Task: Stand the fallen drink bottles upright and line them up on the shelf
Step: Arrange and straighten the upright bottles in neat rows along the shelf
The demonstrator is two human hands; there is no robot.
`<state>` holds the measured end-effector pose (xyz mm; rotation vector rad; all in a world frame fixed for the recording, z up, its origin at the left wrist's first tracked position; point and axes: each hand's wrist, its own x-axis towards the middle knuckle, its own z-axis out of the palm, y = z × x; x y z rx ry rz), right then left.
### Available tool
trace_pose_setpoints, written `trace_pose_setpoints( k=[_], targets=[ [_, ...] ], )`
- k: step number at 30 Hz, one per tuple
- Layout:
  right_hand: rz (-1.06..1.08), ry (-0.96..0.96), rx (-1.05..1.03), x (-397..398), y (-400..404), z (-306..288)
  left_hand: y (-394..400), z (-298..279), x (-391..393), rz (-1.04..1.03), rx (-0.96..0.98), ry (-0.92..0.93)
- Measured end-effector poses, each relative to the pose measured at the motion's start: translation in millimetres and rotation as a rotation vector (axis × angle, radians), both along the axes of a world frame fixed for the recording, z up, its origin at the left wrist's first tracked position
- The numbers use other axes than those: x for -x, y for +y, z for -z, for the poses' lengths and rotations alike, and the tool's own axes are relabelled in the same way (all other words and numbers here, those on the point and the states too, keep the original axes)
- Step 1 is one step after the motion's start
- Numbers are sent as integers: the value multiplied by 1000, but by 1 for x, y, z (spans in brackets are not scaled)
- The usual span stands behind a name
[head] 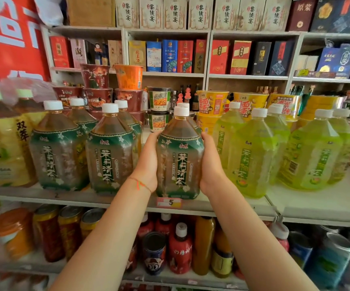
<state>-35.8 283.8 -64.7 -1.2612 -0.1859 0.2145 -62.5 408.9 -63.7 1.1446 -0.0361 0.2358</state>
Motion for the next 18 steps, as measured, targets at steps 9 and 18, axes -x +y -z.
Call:
trace_pose_setpoints(
  k=[9,18],
  targets=[
    [-63,6,2,10,12,8,-10,2,31,-264,-13,-22],
    [63,-370,276,32,-17,-8,-39,10,56,-676,-245,-120]
  ],
)
